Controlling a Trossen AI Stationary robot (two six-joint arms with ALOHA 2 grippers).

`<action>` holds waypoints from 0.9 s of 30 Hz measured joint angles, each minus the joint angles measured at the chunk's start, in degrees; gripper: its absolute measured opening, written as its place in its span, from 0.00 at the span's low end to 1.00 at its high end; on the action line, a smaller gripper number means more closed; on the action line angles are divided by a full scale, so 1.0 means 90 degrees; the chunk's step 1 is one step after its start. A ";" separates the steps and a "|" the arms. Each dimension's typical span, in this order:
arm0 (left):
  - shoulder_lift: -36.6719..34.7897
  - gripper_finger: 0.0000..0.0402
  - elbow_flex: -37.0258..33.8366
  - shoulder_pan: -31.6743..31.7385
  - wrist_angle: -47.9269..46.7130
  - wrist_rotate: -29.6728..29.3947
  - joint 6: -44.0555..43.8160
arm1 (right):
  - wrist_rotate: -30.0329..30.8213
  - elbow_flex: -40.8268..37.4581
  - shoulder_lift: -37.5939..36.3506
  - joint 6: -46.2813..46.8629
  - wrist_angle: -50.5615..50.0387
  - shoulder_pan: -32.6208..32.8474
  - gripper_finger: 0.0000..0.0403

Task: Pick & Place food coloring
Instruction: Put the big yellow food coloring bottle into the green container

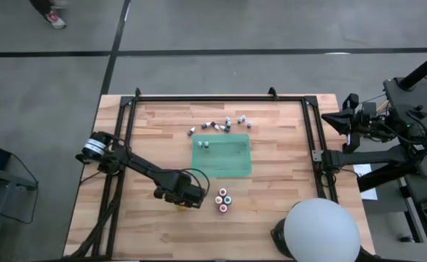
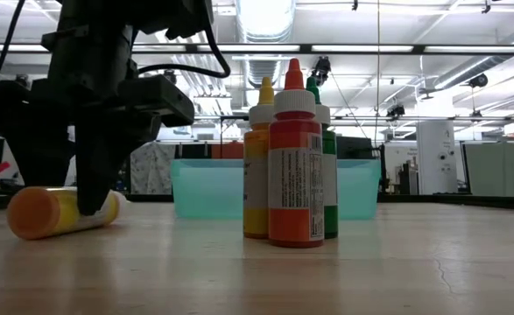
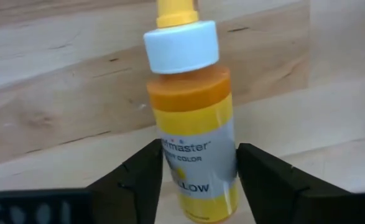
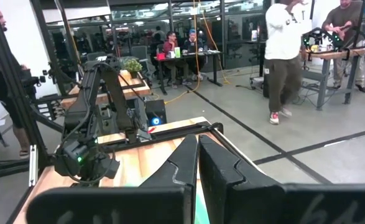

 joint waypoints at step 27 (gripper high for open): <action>-0.0188 0.31 -0.0057 0.0024 -0.0240 0.0006 0.0105 | 0.0002 -0.0002 0.0000 0.0007 0.0002 0.0000 0.02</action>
